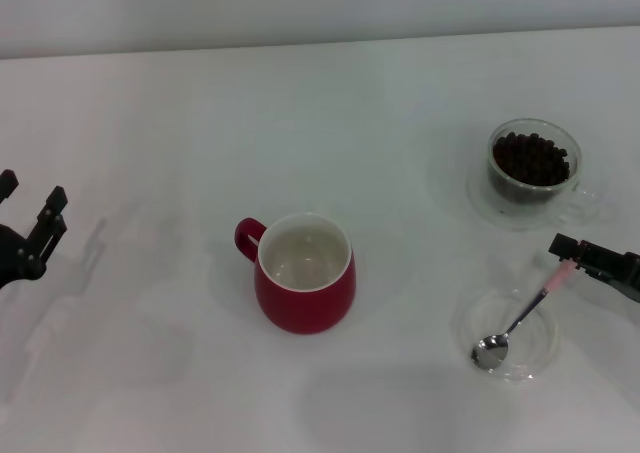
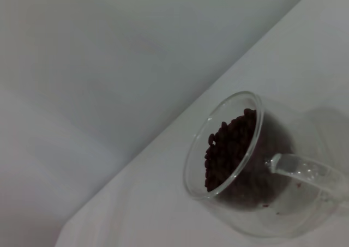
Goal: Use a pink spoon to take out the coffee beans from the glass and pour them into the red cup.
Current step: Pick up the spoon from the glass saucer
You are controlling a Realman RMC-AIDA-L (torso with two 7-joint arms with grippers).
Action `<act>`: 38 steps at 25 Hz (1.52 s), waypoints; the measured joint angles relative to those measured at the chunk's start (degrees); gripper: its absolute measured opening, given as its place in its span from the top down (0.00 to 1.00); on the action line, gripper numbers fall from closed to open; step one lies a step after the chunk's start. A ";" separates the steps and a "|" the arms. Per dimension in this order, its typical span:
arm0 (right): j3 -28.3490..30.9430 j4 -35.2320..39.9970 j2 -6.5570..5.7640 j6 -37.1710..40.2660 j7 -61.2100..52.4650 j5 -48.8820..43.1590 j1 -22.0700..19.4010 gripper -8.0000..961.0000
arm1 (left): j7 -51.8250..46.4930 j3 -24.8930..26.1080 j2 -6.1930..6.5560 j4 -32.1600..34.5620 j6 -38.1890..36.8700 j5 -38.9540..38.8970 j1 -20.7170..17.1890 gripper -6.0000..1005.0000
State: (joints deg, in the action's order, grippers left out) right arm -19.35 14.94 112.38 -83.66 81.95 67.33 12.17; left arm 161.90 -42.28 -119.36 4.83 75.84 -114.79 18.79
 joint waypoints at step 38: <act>-1.44 0.00 0.03 3.86 -0.19 -1.43 2.88 0.48 | 0.00 0.00 -0.09 -0.53 -0.08 0.00 0.02 0.43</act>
State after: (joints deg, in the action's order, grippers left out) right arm -20.79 14.94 112.41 -79.79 81.76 65.91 15.05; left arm 161.90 -42.28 -119.45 4.30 75.76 -114.79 18.81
